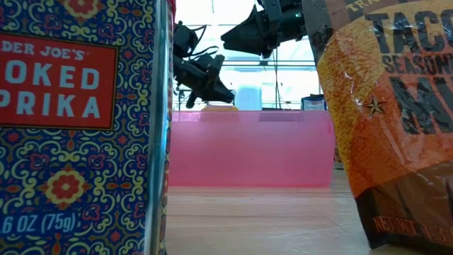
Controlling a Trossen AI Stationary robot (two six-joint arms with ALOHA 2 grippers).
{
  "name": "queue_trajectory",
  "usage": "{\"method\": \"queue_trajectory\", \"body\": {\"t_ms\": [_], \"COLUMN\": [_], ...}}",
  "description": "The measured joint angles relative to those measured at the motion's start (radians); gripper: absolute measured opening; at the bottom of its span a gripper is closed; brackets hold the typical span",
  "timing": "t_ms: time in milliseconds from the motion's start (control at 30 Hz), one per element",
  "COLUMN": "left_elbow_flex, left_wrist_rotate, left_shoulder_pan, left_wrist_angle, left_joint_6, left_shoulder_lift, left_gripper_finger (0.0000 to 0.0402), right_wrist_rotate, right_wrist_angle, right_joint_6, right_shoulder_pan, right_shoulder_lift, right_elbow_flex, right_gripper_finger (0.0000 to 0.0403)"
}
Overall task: Pick & Place Kitchen Items
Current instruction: Put the top right small black food coloring bottle into the orange basket
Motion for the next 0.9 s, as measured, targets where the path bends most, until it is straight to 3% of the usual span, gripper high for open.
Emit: {"method": "queue_trajectory", "body": {"t_ms": [367,900], "left_elbow_flex": [0.004,0.004], "left_wrist_rotate": [-0.013,-0.109], "left_shoulder_pan": [-0.028,-0.065], "left_wrist_angle": [0.144,0.229], "left_joint_6": [-0.066,-0.059], "left_shoulder_lift": [0.087,0.089], "left_gripper_finger": [0.0043,0.005], "right_wrist_rotate": [0.0,0.0], "right_wrist_angle": [0.0,-0.001], "right_joint_6": [0.0,0.0], "right_shoulder_pan": [0.0,0.0], "right_shoulder_lift": [0.0,0.0], "right_elbow_flex": [0.0,0.0], "right_gripper_finger": [0.0171,0.0171]}}
